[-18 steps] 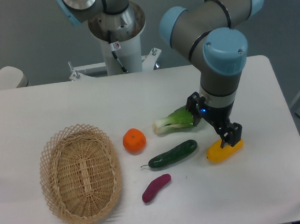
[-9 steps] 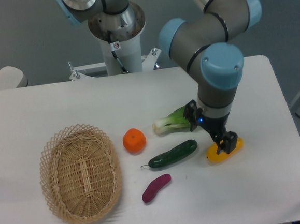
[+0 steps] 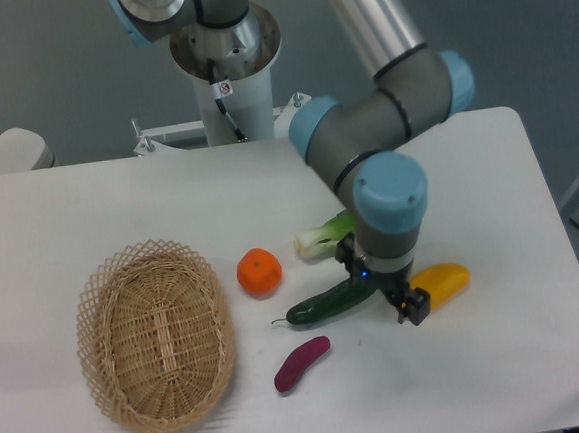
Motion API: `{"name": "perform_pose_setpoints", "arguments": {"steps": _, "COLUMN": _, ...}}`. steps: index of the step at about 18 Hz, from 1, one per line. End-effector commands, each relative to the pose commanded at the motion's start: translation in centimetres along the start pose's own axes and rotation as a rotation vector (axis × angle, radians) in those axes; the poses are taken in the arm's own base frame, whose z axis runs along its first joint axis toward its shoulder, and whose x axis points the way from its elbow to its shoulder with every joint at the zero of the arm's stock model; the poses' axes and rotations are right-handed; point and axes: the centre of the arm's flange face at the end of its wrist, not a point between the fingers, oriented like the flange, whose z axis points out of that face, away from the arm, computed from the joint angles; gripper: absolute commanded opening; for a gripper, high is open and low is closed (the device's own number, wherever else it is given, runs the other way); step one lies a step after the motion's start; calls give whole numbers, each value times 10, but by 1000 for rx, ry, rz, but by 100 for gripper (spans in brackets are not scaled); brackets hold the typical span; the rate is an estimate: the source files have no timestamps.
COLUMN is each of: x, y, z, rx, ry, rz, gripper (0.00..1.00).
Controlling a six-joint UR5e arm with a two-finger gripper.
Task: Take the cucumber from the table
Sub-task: 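Lower the open gripper over the middle of the green cucumber, then close the gripper around the green cucumber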
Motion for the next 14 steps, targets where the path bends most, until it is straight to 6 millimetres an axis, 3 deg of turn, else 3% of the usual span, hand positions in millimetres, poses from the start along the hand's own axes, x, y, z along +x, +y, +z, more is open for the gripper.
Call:
{"name": "perform_pose_setpoints", "arguments": {"steps": 10, "x": 46, "y": -14, "z": 43, "rx": -6, "ry": 18, "rz": 31, "gripper": 100}}
{"name": "perform_pose_setpoints", "arguments": {"steps": 13, "x": 49, "y": -17, "z": 43, "rx": -5, "ry": 13, "rz": 38, "gripper": 100}}
{"name": "perform_pose_setpoints", "arguments": {"steps": 14, "x": 49, "y": -17, "z": 42, "rx": -4, "ry": 10, "rz": 38, "gripper": 96}}
